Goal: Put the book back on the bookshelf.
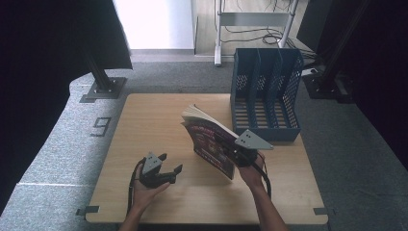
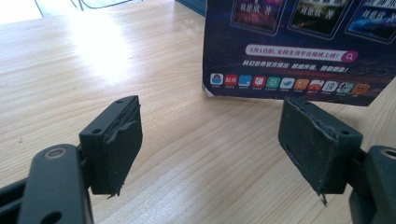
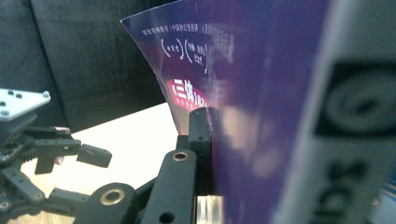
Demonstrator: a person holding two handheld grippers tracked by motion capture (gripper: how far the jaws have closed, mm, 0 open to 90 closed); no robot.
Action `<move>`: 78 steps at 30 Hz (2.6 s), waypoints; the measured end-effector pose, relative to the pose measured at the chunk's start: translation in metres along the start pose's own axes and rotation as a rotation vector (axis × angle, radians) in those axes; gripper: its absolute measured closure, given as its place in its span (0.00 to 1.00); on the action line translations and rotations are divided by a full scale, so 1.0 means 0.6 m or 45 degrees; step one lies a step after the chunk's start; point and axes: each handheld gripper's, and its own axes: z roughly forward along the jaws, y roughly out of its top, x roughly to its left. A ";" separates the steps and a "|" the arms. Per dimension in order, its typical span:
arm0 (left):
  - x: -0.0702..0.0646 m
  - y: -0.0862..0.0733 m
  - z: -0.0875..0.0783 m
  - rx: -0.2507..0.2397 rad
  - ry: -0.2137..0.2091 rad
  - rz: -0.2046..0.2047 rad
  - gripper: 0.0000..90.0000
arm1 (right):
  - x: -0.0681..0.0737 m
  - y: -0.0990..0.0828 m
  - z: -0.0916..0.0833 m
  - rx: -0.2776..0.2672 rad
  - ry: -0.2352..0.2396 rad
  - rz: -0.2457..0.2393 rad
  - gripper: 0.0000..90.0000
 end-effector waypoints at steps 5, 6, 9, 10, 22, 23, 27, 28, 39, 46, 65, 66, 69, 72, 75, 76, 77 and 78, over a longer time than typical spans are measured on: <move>0.003 0.001 -0.003 -0.006 0.001 -0.012 0.24 | -0.003 0.009 -0.002 -0.017 -0.004 0.017 0.91; 0.003 0.001 -0.003 -0.003 0.001 -0.016 0.24 | -0.003 0.010 -0.002 -0.019 -0.009 0.016 0.91; 0.000 0.001 0.001 0.001 -0.021 -0.035 0.24 | -0.006 0.013 0.001 -0.021 -0.023 0.023 0.91; -0.004 0.001 0.003 0.008 -0.018 -0.023 0.24 | -0.007 0.013 0.002 -0.021 -0.026 0.027 0.91; -0.002 0.000 0.001 0.009 -0.022 -0.013 0.24 | -0.014 0.031 0.004 -0.039 -0.079 0.027 0.91; -0.002 0.000 0.001 0.007 -0.022 -0.012 0.24 | -0.015 0.032 0.004 -0.049 -0.086 0.035 0.91; -0.004 0.001 0.000 0.007 -0.028 -0.013 0.24 | -0.018 0.038 0.004 -0.058 -0.104 0.042 0.91; -0.004 0.001 0.001 0.011 -0.032 -0.011 0.24 | -0.019 0.041 0.005 -0.062 -0.108 0.037 0.91; -0.006 0.000 0.002 0.018 -0.029 -0.010 0.24 | -0.040 0.062 0.000 -0.091 -0.135 0.059 0.91; -0.005 -0.001 0.002 0.021 -0.028 -0.012 0.24 | -0.048 0.076 -0.010 -0.115 -0.165 0.056 0.91; -0.003 0.000 0.000 0.013 -0.020 -0.024 0.24 | -0.067 0.102 -0.018 -0.161 -0.215 0.043 0.91; -0.003 0.000 -0.001 0.012 -0.019 -0.026 0.24 | -0.067 0.103 -0.018 -0.160 -0.216 0.040 0.91; -0.002 0.000 -0.001 0.014 -0.017 -0.029 0.24 | -0.069 0.106 -0.019 -0.160 -0.227 0.040 0.91; 0.000 -0.001 0.000 0.017 -0.023 -0.039 0.24 | -0.073 0.110 -0.022 -0.170 -0.248 0.042 0.91; 0.000 0.000 0.000 0.007 -0.024 -0.055 0.24 | -0.079 0.113 -0.027 -0.193 -0.280 0.065 0.91; 0.001 0.000 -0.001 0.003 -0.025 -0.054 0.24 | -0.081 0.114 -0.028 -0.199 -0.288 0.072 0.91; 0.001 0.001 -0.002 -0.001 -0.021 -0.054 0.24 | -0.084 0.115 -0.029 -0.204 -0.294 0.076 0.91; 0.001 0.001 -0.003 -0.005 -0.020 -0.054 0.24 | -0.086 0.116 -0.030 -0.206 -0.300 0.080 0.91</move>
